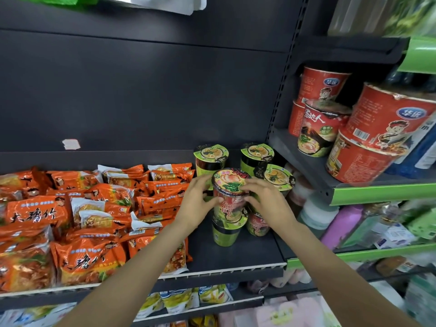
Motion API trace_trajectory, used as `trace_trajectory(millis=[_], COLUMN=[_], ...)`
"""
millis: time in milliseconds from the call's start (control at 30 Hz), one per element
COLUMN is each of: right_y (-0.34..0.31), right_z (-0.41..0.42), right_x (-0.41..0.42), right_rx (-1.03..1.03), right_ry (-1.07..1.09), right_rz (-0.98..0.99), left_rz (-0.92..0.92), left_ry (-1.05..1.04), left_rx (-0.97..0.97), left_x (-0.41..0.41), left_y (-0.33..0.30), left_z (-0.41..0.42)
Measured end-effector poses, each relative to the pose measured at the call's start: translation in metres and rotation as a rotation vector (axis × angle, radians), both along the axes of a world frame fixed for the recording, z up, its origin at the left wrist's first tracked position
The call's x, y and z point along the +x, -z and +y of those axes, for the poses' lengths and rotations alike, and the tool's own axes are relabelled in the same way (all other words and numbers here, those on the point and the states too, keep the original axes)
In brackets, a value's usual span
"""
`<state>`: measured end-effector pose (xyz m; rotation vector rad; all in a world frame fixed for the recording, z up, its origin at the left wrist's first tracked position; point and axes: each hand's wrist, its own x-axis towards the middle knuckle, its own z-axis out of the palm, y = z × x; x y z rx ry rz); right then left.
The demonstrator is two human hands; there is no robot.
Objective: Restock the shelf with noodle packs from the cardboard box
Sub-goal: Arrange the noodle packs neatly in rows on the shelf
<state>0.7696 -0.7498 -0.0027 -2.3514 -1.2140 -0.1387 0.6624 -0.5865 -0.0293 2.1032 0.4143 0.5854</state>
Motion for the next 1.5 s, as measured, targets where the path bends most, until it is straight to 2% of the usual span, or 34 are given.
trace_trajectory(millis=[167,300,400,500,600,800,900,1000,1067,1133,1233,1333,1500], right_y=[0.002,0.001,0.006,0.022,0.043,0.082,0.092,0.086,0.070,0.052,0.036,0.031,0.025], right_z=[-0.001,0.004,0.004,-0.006,-0.018,-0.022,-0.021,-0.022,-0.023,-0.021,-0.012,-0.002,0.005], right_x=[0.001,-0.003,-0.008,-0.017,-0.022,-0.014,-0.014,-0.017,-0.019,-0.016,-0.009,-0.004,0.003], right_rx=[0.019,0.003,0.043,0.179,0.250,-0.114,-0.198,-0.020,0.183,0.287,0.197,0.033,0.060], right_ry=[0.003,0.025,0.034,0.114,0.206,0.066,0.005,0.087,0.123,0.107,0.044,-0.018,0.001], right_rz=[-0.043,-0.098,-0.084,-0.026,0.149,0.354,0.391,0.284,0.118,-0.033,-0.146,-0.126,-0.089], left_rz=[0.125,0.103,0.093,0.148,0.247,0.364,0.373,0.360,0.342,0.330,0.324,0.361,0.437], left_ry=[-0.003,0.054,0.001,-0.052,-0.055,-0.050,-0.068,-0.127,-0.158,-0.182,-0.197,-0.156,-0.007], left_rx=[-0.123,-0.182,-0.172,-0.168,-0.141,-0.113,-0.079,-0.094,-0.119,-0.134,-0.124,-0.090,-0.092], left_x=[-0.007,-0.005,-0.004,-0.007,-0.011,-0.003,0.004,0.011,0.014,0.017,0.019,0.018,0.018], left_y=[0.012,0.014,0.017,0.027,0.043,0.057,0.060,0.064,0.066,0.067,0.069,0.070,0.065], left_z=[0.001,-0.008,-0.014,-0.019,-0.022,-0.031,-0.036,-0.036,-0.036,-0.036,-0.033,-0.028,-0.012])
